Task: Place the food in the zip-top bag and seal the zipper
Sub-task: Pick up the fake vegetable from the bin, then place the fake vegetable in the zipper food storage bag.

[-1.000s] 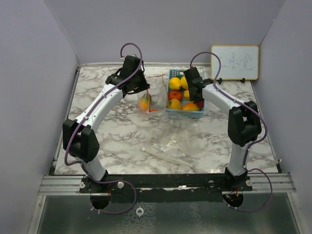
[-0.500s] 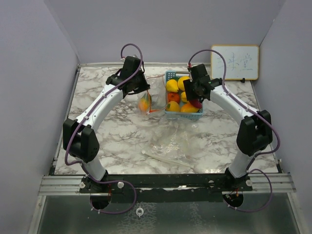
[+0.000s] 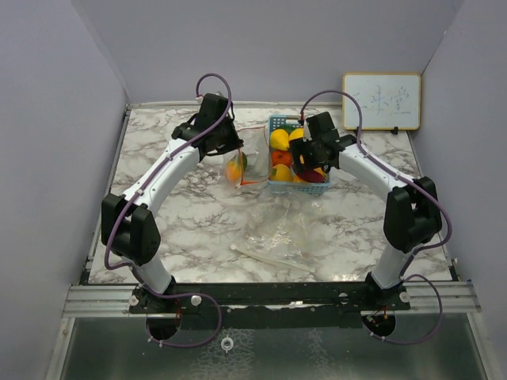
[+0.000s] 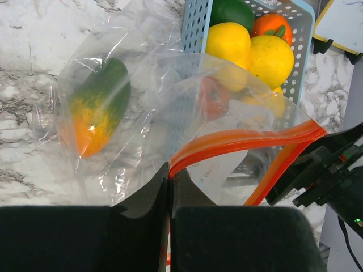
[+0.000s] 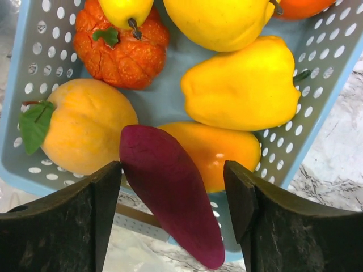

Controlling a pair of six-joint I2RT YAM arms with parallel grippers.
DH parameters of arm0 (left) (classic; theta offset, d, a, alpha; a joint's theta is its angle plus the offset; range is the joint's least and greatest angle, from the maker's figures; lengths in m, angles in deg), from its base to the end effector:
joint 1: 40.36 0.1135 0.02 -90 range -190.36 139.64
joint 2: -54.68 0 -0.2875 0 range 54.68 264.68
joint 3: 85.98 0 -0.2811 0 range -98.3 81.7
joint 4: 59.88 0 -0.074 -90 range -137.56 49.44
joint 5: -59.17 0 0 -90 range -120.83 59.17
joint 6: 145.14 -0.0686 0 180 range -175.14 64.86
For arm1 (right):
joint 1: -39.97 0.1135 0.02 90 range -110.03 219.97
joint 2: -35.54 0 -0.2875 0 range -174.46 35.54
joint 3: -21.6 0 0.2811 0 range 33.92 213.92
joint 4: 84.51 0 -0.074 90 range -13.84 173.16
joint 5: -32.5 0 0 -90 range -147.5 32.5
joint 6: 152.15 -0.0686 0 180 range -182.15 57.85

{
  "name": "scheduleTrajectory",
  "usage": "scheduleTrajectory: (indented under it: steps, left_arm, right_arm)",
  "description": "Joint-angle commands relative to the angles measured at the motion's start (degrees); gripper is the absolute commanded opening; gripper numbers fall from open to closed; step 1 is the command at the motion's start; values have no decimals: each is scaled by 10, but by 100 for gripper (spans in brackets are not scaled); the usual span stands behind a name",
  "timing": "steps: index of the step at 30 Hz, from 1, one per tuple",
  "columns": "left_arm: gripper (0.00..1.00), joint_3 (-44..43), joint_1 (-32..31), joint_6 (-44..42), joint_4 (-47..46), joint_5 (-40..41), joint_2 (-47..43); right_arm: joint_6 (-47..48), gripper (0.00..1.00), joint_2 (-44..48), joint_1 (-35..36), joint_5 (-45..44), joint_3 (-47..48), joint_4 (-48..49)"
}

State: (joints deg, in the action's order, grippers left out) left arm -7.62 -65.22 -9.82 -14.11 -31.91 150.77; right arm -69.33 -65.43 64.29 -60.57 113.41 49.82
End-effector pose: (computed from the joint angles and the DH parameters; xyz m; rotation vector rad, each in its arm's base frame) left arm 0.3979 -0.1858 0.3345 -0.4093 2.3259 -0.6481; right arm 0.3973 0.1755 0.2345 -0.3561 2.5075 0.1526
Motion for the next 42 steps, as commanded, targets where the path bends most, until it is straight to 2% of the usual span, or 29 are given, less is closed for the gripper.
scheduleTrajectory:
  steps: [1,4,6,10,11,13,15,17,22,28,32,36,40,42]
  left_arm:
    - [0,4,1,-1,-11,-13,-26]
    - [0,4,1,-1,-9,-13,-26]
    - [0,4,1,-1,-10,-13,-27]
    - [0,1,2,-1,-9,-13,-24]
    - [0,-1,2,-1,-9,-13,-23]
    - [0,-6,2,-1,-8,-15,-20]
    - [0,-11,2,-2,-4,-16,-18]
    - [0,-15,1,-2,-3,-16,-17]
    - [0,-36,2,0,11,-20,-7]
    - [0,-46,1,9,13,-33,3]
    - [0,-51,1,15,10,-42,7]
    - [0,-50,1,25,2,-59,5]
    - [0,-40,2,40,-9,-84,1]
    - [0,-36,1,48,-16,-97,-1]
  right_arm:
    - [8,73,-38,1,14,5,39]
    - [9,73,-58,1,17,3,36]
    - [9,69,-62,1,20,-3,37]
    - [5,29,-44,0,11,-3,31]
    - [4,24,-34,1,6,3,26]
    - [1,21,-13,0,6,23,12]
    - [-4,21,20,0,38,45,3]
    - [-9,22,50,1,109,59,16]
    - [-92,23,112,6,282,50,99]
    - [-160,25,95,45,350,66,165]
    - [-195,25,62,62,345,81,188]
    - [-207,31,19,67,280,112,154]
    - [-209,50,-16,67,207,137,139]
    - [-209,66,-30,67,179,153,127]
